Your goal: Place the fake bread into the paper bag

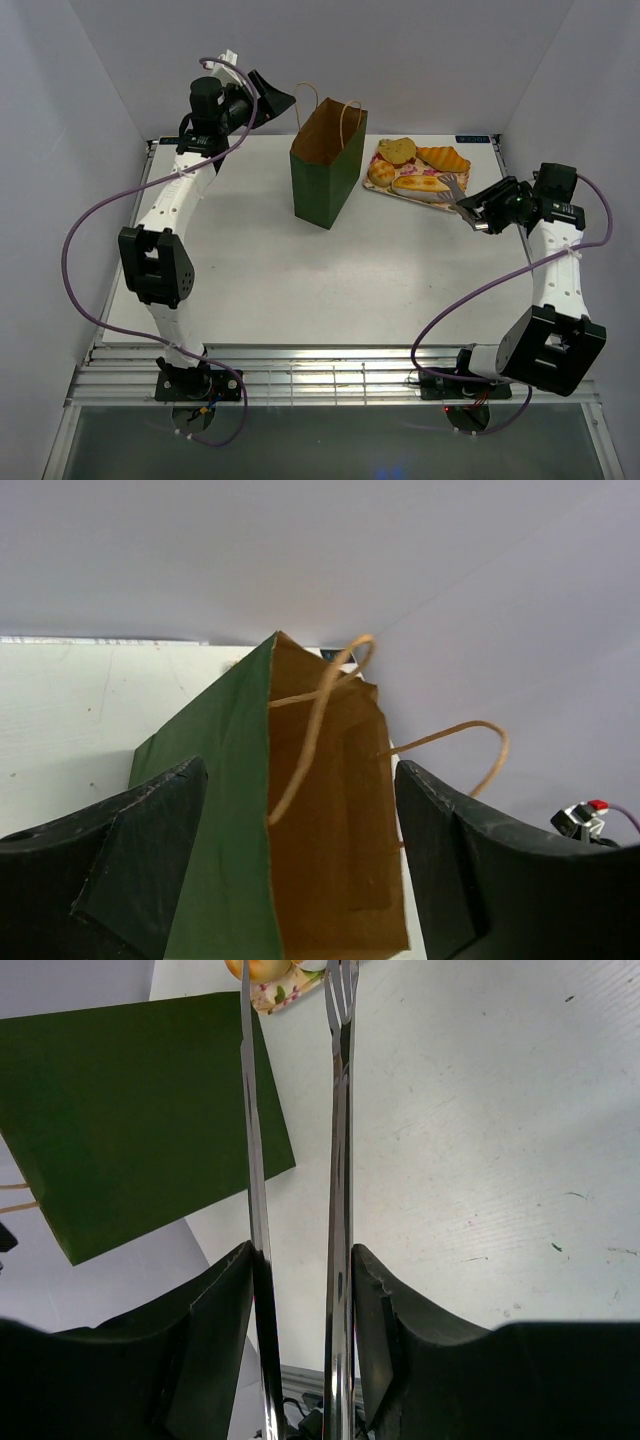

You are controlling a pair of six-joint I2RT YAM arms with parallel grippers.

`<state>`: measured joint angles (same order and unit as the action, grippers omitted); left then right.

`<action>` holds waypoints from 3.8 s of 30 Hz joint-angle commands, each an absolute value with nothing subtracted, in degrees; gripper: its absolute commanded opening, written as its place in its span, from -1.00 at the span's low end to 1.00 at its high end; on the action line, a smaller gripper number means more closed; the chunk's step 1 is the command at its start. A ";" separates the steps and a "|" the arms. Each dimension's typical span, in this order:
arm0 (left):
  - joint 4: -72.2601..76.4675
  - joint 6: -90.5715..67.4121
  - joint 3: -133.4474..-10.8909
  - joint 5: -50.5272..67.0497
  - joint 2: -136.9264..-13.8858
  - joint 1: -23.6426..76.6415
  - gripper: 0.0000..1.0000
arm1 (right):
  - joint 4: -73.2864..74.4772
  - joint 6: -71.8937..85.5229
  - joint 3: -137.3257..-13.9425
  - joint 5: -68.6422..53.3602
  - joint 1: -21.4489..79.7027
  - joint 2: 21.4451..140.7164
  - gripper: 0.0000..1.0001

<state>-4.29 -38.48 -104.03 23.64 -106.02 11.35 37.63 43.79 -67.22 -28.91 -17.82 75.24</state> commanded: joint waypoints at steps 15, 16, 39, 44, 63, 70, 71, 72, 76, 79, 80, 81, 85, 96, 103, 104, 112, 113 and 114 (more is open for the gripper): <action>7.73 -45.96 -111.62 42.18 -117.68 9.58 0.36 | 37.09 45.00 -67.68 -29.88 -18.89 74.97 -0.07; 8.34 -46.66 -111.36 42.01 -117.69 9.67 0.34 | 37.00 44.91 -67.50 -29.71 -19.07 75.23 -0.07; 6.85 -52.20 -110.30 38.49 -117.07 8.44 -0.58 | 32.70 47.99 -68.38 -27.60 -20.57 84.37 -0.02; 6.86 -52.56 -110.92 38.94 -117.25 8.35 -0.64 | 31.12 48.78 -68.73 -28.04 -20.57 86.13 -0.03; 5.98 -52.47 -110.57 39.29 -116.98 8.26 -0.66 | 26.37 48.16 -68.03 -28.04 -20.65 90.61 0.08; 5.89 -52.38 -110.83 39.20 -117.25 8.26 -0.67 | 23.82 48.43 -68.37 -29.27 -20.74 93.33 0.02; 5.71 -52.38 -110.83 39.20 -117.25 8.26 -0.67 | 23.64 48.34 -68.55 -29.53 -20.74 93.60 0.02; 5.63 -52.21 -110.83 39.20 -117.16 8.26 -0.67 | 23.03 48.34 -68.82 -29.71 -20.74 93.95 0.01; 5.54 -52.03 -110.39 39.11 -116.90 8.17 -0.68 | 22.59 48.52 -69.87 -29.80 -20.74 95.97 0.01; 5.27 -51.86 -110.13 39.02 -116.63 8.17 -0.68 | 22.06 48.69 -70.05 -30.06 -20.83 96.94 -0.04; 5.10 -51.77 -110.04 39.02 -116.54 8.17 -0.68 | 21.89 48.78 -70.05 -30.23 -20.83 97.12 -0.06; 5.10 -51.77 -109.95 39.02 -116.46 8.26 -0.68 | 21.62 48.87 -69.96 -30.23 -20.83 97.12 -0.19; 5.10 -51.68 -108.72 38.76 -115.58 8.17 -0.70 | 21.27 49.13 -69.96 -30.76 -20.92 96.94 -0.49; 4.31 -51.77 -105.65 38.06 -114.08 8.17 -0.76 | 28.29 50.36 -73.21 -31.47 -21.18 91.59 -0.85; 3.25 -51.77 -105.29 37.44 -113.29 8.17 -0.82 | 36.46 46.76 -79.27 -31.11 -21.18 89.04 -0.85; 3.16 -51.85 -105.21 37.44 -113.12 8.17 -0.83 | 37.43 46.41 -80.06 -31.20 -21.18 88.86 -0.85; 3.60 -52.38 -104.33 37.35 -112.06 8.17 -0.86 | 40.17 45.53 -80.96 -32.78 -21.09 86.40 -0.85; 3.86 -52.64 -104.07 37.35 -111.97 8.09 -0.86 | 39.73 45.53 -80.51 -32.96 -21.09 86.22 -0.85; 3.78 -52.65 -103.89 37.35 -111.80 8.17 -0.87 | 39.29 45.53 -80.07 -33.13 -21.01 85.70 -0.85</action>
